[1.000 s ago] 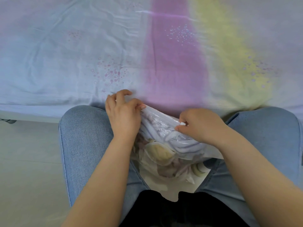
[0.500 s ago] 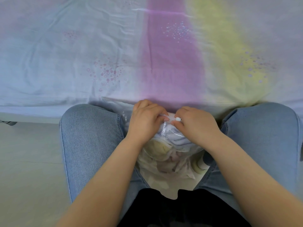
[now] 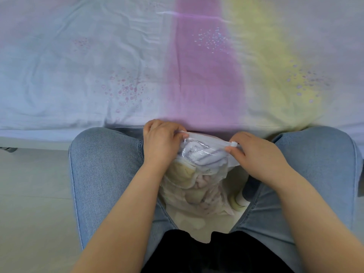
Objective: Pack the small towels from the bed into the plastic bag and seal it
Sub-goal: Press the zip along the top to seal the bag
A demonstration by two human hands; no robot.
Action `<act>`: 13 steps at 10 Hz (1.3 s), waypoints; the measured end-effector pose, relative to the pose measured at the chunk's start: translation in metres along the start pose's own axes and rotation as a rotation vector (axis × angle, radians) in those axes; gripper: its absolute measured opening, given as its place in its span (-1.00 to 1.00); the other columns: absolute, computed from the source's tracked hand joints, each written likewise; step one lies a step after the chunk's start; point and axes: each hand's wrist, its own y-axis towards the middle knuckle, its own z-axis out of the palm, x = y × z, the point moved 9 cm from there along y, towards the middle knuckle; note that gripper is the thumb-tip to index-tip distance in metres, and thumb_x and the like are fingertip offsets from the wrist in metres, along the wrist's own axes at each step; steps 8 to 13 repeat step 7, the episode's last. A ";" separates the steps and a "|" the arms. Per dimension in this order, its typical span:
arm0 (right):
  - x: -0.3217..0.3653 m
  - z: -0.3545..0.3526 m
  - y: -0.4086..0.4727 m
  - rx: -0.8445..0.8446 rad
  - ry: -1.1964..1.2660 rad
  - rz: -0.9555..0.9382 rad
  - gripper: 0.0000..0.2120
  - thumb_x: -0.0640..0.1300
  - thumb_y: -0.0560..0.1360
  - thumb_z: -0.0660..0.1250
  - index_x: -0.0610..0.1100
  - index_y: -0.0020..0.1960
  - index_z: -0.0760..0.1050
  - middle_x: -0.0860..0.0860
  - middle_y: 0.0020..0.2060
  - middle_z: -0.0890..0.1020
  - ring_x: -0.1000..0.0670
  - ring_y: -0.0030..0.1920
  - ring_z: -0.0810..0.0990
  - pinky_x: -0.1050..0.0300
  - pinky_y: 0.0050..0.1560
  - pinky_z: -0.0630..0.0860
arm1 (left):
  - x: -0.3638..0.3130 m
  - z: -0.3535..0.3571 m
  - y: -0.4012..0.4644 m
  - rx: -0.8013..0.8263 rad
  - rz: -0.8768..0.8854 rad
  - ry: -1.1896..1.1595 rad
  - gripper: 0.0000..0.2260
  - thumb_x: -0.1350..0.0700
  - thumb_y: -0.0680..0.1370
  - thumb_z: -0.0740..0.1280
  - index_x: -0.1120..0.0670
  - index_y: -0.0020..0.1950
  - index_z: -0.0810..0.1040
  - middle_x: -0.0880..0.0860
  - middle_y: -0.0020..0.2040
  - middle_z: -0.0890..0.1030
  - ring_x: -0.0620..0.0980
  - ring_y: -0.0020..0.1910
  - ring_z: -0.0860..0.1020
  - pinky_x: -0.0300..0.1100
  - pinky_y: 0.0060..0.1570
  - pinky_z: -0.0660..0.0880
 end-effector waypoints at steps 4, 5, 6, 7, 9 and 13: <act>-0.040 -0.004 -0.003 -0.042 0.137 0.174 -0.85 0.05 0.60 0.15 -0.02 0.03 0.39 0.13 -0.33 0.42 -0.05 -0.20 0.48 0.09 -0.28 0.34 | 0.004 -0.001 0.002 0.035 -0.056 -0.096 -0.94 0.07 0.45 0.45 0.03 -0.13 0.67 -0.15 -0.25 0.55 0.05 0.02 0.50 -0.03 0.21 0.36; -0.061 -0.012 -0.003 -0.105 0.170 0.312 -0.79 0.05 0.60 0.15 -0.09 0.07 0.38 0.02 -0.24 0.51 -0.10 -0.17 0.50 0.00 -0.18 0.45 | -0.007 0.000 -0.002 0.059 0.034 -0.151 -0.91 0.12 0.47 0.43 0.03 -0.05 0.68 -0.17 -0.21 0.55 0.04 0.01 0.53 0.05 0.11 0.48; -0.088 -0.012 -0.004 -0.118 0.204 0.463 -0.77 0.01 0.60 0.17 -0.13 0.13 0.37 -0.11 -0.06 0.54 -0.17 -0.11 0.50 -0.03 -0.13 0.45 | -0.006 -0.005 -0.004 0.022 0.065 -0.155 -0.84 0.12 0.47 0.41 0.02 0.04 0.66 -0.10 -0.12 0.61 0.02 0.04 0.51 0.05 0.12 0.47; -0.085 -0.015 -0.004 -0.176 0.148 0.434 -0.72 -0.11 0.55 0.26 -0.15 0.22 0.35 -0.18 0.16 0.44 -0.22 0.12 0.44 -0.09 0.00 0.43 | -0.006 -0.008 -0.006 -0.017 0.091 -0.184 -0.86 0.15 0.47 0.40 0.01 0.00 0.66 -0.05 -0.05 0.66 0.00 0.03 0.51 -0.04 0.11 0.46; -0.085 -0.015 -0.004 -0.176 0.148 0.434 -0.72 -0.11 0.55 0.26 -0.15 0.22 0.35 -0.18 0.16 0.44 -0.22 0.12 0.44 -0.09 0.00 0.43 | -0.006 -0.008 -0.006 -0.017 0.091 -0.184 -0.86 0.15 0.47 0.40 0.01 0.00 0.66 -0.05 -0.05 0.66 0.00 0.03 0.51 -0.04 0.11 0.46; -0.085 -0.015 -0.004 -0.176 0.148 0.434 -0.72 -0.11 0.55 0.26 -0.15 0.22 0.35 -0.18 0.16 0.44 -0.22 0.12 0.44 -0.09 0.00 0.43 | -0.006 -0.008 -0.006 -0.017 0.091 -0.184 -0.86 0.15 0.47 0.40 0.01 0.00 0.66 -0.05 -0.05 0.66 0.00 0.03 0.51 -0.04 0.11 0.46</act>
